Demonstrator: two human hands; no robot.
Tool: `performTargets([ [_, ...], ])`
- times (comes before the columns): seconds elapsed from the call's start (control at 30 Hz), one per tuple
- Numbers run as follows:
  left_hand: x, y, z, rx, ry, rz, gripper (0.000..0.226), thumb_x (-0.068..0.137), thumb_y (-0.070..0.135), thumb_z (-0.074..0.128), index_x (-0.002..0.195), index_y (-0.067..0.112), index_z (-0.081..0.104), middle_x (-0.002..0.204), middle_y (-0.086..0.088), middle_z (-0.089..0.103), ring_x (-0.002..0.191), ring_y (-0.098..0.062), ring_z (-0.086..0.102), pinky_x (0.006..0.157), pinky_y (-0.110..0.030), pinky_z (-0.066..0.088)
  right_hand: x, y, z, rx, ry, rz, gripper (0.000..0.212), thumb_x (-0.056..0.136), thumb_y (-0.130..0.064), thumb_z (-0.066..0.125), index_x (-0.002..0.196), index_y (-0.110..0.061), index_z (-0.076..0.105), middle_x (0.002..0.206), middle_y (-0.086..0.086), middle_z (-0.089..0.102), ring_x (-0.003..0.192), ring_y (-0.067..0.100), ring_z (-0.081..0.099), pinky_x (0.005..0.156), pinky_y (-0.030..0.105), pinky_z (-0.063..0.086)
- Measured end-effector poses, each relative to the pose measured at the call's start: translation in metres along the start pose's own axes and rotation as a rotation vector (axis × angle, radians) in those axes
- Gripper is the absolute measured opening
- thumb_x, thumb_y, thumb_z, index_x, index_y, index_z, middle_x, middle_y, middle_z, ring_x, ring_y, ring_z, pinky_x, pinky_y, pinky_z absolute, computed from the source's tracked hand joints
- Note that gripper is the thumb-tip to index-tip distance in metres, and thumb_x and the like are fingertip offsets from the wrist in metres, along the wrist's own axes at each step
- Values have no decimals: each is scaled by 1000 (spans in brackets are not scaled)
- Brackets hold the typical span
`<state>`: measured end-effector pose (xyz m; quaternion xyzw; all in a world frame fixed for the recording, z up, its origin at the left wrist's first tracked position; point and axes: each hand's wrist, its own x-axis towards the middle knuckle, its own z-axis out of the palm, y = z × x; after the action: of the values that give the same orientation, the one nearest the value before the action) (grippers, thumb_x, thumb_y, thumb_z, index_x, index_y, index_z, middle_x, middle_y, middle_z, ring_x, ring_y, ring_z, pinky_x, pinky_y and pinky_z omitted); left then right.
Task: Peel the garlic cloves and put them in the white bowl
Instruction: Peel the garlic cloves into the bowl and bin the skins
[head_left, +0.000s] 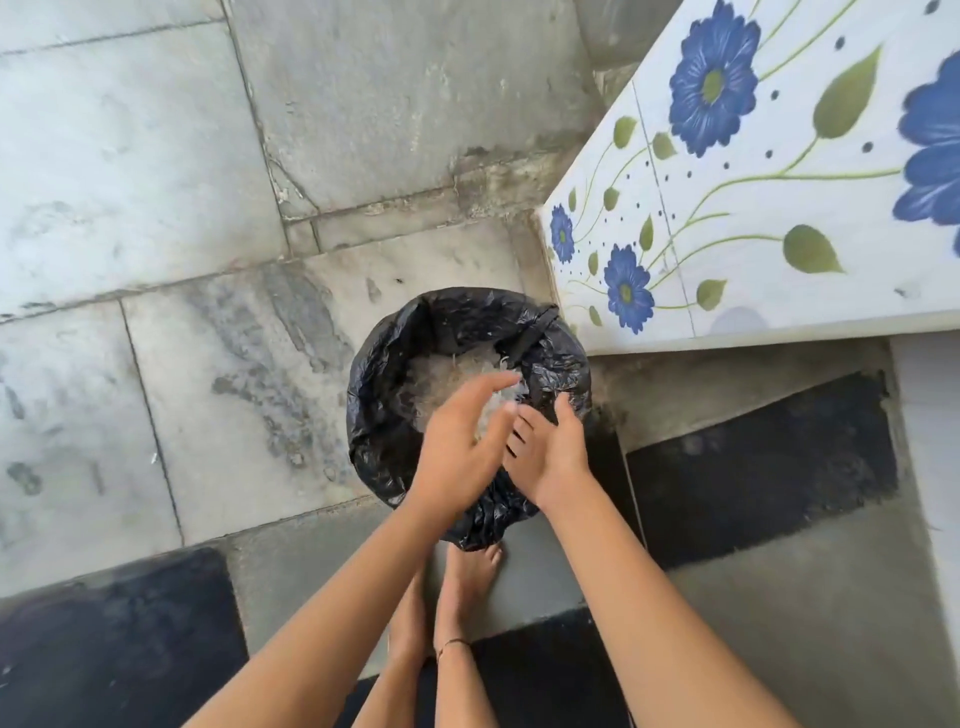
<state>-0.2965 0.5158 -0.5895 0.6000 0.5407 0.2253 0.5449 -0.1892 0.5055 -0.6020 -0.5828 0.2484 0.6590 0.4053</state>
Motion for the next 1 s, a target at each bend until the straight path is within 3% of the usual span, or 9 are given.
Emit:
performTargets([
  [0.1, -11, -30, 23, 63, -269, 60, 46, 97, 42, 35, 136, 24, 50, 142, 3, 49, 135, -10, 38, 111, -31, 29, -8, 0, 3, 22, -65, 2, 67, 98, -55, 25, 141, -5, 39, 142, 17, 44, 134, 31, 37, 112, 42, 26],
  [0.23, 4, -73, 7, 507, -202, -379, 42, 95, 30, 44, 136, 25, 49, 152, -4, 34, 139, -22, 31, 112, -34, 28, -26, 1, -7, -9, -84, -45, 61, 98, -53, 23, 139, -14, 44, 147, 9, 40, 140, 25, 29, 114, 42, 19],
  [0.33, 5, -22, 12, 78, -4, -152, 40, 93, 26, 45, 132, 19, 50, 139, 3, 48, 128, -9, 41, 103, -17, 30, -23, -1, -12, -35, -29, -57, 61, 99, -53, 22, 137, -13, 47, 130, 6, 52, 129, 22, 40, 103, 36, 32],
  [0.43, -12, -17, 32, 24, -270, 31, 47, 95, 39, 35, 136, 22, 49, 143, 1, 47, 136, -12, 36, 114, -29, 24, -21, -2, -2, -9, -77, -45, 62, 97, -56, 26, 126, -8, 53, 131, 12, 52, 128, 26, 44, 113, 40, 28],
  [0.5, -6, -40, 27, 207, -256, -199, 58, 90, 54, 28, 137, 26, 49, 149, -4, 40, 140, -18, 30, 115, -37, 22, -31, -3, 2, -88, -90, -58, 64, 97, -55, 28, 140, -9, 42, 146, 11, 40, 138, 27, 33, 116, 41, 21],
  [0.57, 1, -44, 14, 266, -166, -385, 46, 95, 41, 39, 136, 22, 51, 151, -5, 35, 140, -20, 30, 113, -33, 24, -45, -7, 3, -198, -84, -132, 58, 100, -49, 25, 143, -12, 37, 150, 7, 36, 140, 25, 30, 113, 38, 21],
  [0.67, 2, -7, -6, 187, -49, -317, 40, 95, 20, 50, 135, 19, 49, 144, -2, 44, 133, -19, 40, 104, -28, 32, -71, -10, 0, -425, 50, -289, 44, 102, -34, 36, 140, -13, 41, 145, 5, 43, 132, 20, 40, 105, 30, 30],
  [0.87, -49, 121, -59, 389, -10, -172, 48, 93, 25, 53, 140, 22, 40, 141, 1, 45, 124, -17, 47, 88, -25, 37, -171, -5, -5, -838, 281, -620, 46, 96, -21, 52, 139, -9, 41, 144, 6, 44, 130, 19, 42, 103, 28, 33],
  [1.0, -110, 227, -91, 491, 10, 5, 45, 90, 26, 57, 134, 20, 48, 138, 1, 48, 126, -20, 45, 104, -31, 30, -287, 1, -9, -1060, 386, -973, 48, 92, -18, 57, 137, -6, 45, 140, 9, 48, 130, 24, 43, 104, 29, 31],
])
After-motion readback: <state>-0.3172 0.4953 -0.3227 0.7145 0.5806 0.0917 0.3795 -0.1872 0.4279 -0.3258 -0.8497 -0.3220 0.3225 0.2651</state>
